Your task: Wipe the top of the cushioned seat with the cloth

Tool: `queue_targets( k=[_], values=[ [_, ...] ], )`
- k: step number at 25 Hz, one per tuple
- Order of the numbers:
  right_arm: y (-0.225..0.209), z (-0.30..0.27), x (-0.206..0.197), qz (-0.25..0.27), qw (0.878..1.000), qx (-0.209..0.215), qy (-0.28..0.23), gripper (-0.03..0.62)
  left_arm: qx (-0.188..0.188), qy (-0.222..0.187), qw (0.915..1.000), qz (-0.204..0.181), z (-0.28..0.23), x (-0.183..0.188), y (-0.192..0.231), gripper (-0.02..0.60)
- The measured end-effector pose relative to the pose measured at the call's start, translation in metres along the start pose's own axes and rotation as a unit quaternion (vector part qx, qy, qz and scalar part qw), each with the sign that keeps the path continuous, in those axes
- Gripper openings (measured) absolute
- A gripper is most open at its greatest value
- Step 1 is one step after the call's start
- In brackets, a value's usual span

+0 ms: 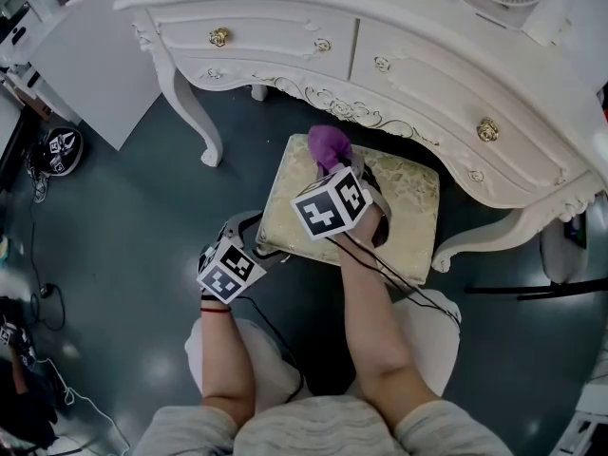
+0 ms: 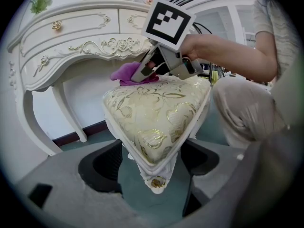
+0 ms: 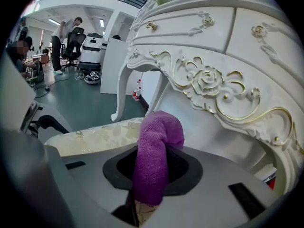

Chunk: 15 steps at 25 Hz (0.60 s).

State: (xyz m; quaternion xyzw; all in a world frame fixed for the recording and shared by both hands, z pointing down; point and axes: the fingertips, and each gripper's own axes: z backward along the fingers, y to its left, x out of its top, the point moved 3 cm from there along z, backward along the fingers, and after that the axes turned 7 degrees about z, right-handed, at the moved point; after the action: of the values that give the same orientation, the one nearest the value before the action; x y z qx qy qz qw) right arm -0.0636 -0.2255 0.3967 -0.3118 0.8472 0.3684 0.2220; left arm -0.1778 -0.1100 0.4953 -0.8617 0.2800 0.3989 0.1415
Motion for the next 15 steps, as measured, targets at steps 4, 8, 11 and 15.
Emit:
queue_targets(
  k=[4,8,11,15],
  values=[
    [0.010,-0.003,0.013,0.009,1.000,0.008,-0.010,0.089,-0.004,-0.003,1.0000,-0.003,0.002,0.001,0.000,0.394],
    [0.023,-0.005,0.028,0.009,0.999,0.029,-0.031,0.089,-0.005,-0.007,0.9999,-0.007,0.001,0.002,0.001,0.394],
    [0.045,0.002,0.050,-0.011,0.993,0.083,-0.078,0.089,-0.008,-0.005,0.9999,-0.005,0.001,0.001,0.000,0.393],
    [0.068,0.036,0.087,-0.053,0.974,0.150,-0.164,0.089,-0.012,-0.008,0.9999,-0.003,0.000,0.000,0.001,0.393]
  ],
)
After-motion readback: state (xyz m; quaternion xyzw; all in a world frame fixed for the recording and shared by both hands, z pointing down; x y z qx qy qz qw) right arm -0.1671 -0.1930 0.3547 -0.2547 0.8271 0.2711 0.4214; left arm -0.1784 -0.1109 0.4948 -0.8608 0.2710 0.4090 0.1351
